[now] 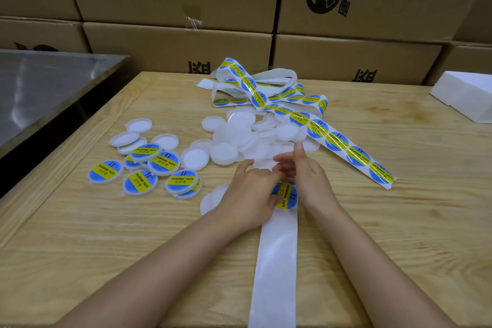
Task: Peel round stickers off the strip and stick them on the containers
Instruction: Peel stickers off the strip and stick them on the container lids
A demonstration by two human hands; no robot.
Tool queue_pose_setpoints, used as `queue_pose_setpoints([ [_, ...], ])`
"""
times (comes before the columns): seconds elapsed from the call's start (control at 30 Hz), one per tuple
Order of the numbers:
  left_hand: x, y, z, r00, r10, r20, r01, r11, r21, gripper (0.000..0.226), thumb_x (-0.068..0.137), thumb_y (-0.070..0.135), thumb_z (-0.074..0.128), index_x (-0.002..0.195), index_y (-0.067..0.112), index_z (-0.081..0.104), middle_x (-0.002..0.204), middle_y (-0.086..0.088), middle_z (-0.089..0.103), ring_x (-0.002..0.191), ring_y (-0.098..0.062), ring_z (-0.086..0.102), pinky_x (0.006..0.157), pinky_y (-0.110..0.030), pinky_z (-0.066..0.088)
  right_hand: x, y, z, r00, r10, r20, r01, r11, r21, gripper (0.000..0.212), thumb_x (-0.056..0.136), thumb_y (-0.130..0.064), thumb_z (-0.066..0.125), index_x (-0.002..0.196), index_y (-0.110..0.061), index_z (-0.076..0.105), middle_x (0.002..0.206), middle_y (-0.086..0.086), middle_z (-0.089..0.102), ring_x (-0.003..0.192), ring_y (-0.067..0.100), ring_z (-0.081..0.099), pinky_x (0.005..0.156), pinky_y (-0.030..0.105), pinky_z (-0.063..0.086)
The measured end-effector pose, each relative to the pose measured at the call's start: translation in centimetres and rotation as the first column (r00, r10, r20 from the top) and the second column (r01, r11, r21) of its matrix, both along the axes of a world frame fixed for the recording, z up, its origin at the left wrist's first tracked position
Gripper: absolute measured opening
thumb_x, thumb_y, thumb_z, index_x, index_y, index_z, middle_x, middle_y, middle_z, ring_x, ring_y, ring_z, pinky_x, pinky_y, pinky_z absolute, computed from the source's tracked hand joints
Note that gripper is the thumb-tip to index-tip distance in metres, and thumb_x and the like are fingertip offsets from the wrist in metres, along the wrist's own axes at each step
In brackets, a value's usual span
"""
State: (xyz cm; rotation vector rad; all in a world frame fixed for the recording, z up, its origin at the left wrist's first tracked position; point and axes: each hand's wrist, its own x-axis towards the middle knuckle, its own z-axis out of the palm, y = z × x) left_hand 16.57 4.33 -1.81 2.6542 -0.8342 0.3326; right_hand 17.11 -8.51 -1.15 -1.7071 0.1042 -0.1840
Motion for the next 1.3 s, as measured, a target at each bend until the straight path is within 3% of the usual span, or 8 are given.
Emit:
queue_pose_setpoints([
  [0.23,-0.7,0.2,0.7,0.989,-0.060,-0.137,0.028,0.974,-0.225,0.013,0.083,0.015,0.054,0.094,0.021,0.050,0.066,0.007,0.057,0.075,-0.014,0.055,0.110,-0.033,0.016,-0.2,-0.2,0.6,1.000,0.000,0.013,0.000,1.000,-0.005,0.064,0.089,-0.062,0.026,0.087,-0.014,0.068,0.073,0.004,0.068,0.074,0.016,0.065,0.070,0.027,0.050],
  [0.37,-0.8,0.8,1.6,0.904,-0.200,-0.377,0.011,0.894,-0.449,0.015,0.080,0.007,0.061,0.080,0.020,0.054,0.086,-0.009,0.066,0.082,-0.019,0.058,0.086,-0.030,0.043,-0.4,-0.5,0.7,0.999,-0.018,0.028,0.019,0.999,-0.037,0.072,0.080,-0.076,0.023,0.086,-0.020,0.066,0.073,0.001,0.065,0.070,0.013,0.064,0.069,0.025,0.044],
  [0.47,-0.5,1.5,2.2,0.894,-0.188,-0.406,-0.146,0.736,-0.661,0.021,0.078,-0.002,0.065,0.073,0.018,0.059,0.080,-0.001,0.062,0.075,-0.007,0.057,0.066,-0.018,0.043,-0.5,-0.2,0.3,0.995,-0.054,0.080,0.058,0.997,-0.052,0.064,0.079,-0.069,0.023,0.086,-0.021,0.064,0.078,0.002,0.063,0.077,0.020,0.063,0.072,0.027,0.046],
  [0.6,0.4,2.7,2.7,0.853,-0.284,-0.439,-0.313,0.394,-0.864,0.018,0.081,-0.007,0.063,0.079,0.011,0.060,0.077,-0.005,0.065,0.070,-0.007,0.061,0.067,-0.014,0.047,-0.9,0.3,-0.1,0.987,0.017,0.160,0.004,0.991,-0.130,0.055,0.087,-0.057,0.030,0.092,-0.014,0.064,0.089,0.001,0.066,0.084,0.012,0.060,0.078,0.022,0.044],
  [0.77,0.5,3.3,2.5,0.831,-0.355,-0.428,-0.338,0.290,-0.896,0.021,0.082,-0.008,0.060,0.090,0.011,0.066,0.078,0.003,0.073,0.074,-0.008,0.067,0.071,-0.014,0.050,-0.9,0.6,-0.3,0.982,0.046,0.184,-0.011,0.982,-0.188,0.009,0.092,-0.018,0.057,0.085,-0.019,0.062,0.083,-0.011,0.063,0.075,-0.010,0.054,0.071,0.009,0.039],
  [0.93,0.5,3.6,2.4,0.831,-0.371,-0.416,-0.276,0.374,-0.885,0.023,0.084,-0.010,0.056,0.089,0.009,0.067,0.080,0.000,0.074,0.081,-0.010,0.069,0.073,-0.014,0.049,-0.7,0.4,-0.1,0.986,-0.003,0.164,0.026,0.991,-0.134,0.012,0.090,-0.016,0.060,0.080,-0.023,0.062,0.082,-0.011,0.063,0.089,0.011,0.057,0.086,0.030,0.042],
  [1.13,0.2,3.6,2.0,0.912,-0.178,-0.369,-0.189,0.616,-0.765,0.039,0.091,-0.001,0.053,0.110,0.031,0.061,0.104,0.003,0.070,0.098,-0.002,0.064,0.089,-0.019,0.048,-0.5,0.4,-0.2,0.985,-0.008,0.171,0.039,0.983,-0.178,0.008,0.092,-0.017,0.058,0.084,-0.017,0.061,0.082,-0.012,0.060,0.084,0.005,0.054,0.074,0.016,0.040],
  [1.3,0.1,3.3,0.8,0.953,-0.023,-0.301,-0.123,0.881,-0.456,0.087,0.088,0.017,0.061,0.148,0.026,-0.002,0.138,0.015,0.038,0.116,0.000,0.047,0.093,-0.011,0.034,-0.3,-0.2,-0.2,0.982,-0.074,0.175,0.098,0.986,-0.133,0.017,0.093,-0.019,0.056,0.076,-0.023,0.056,0.074,-0.013,0.056,0.072,0.002,0.051,0.066,0.015,0.038],
])
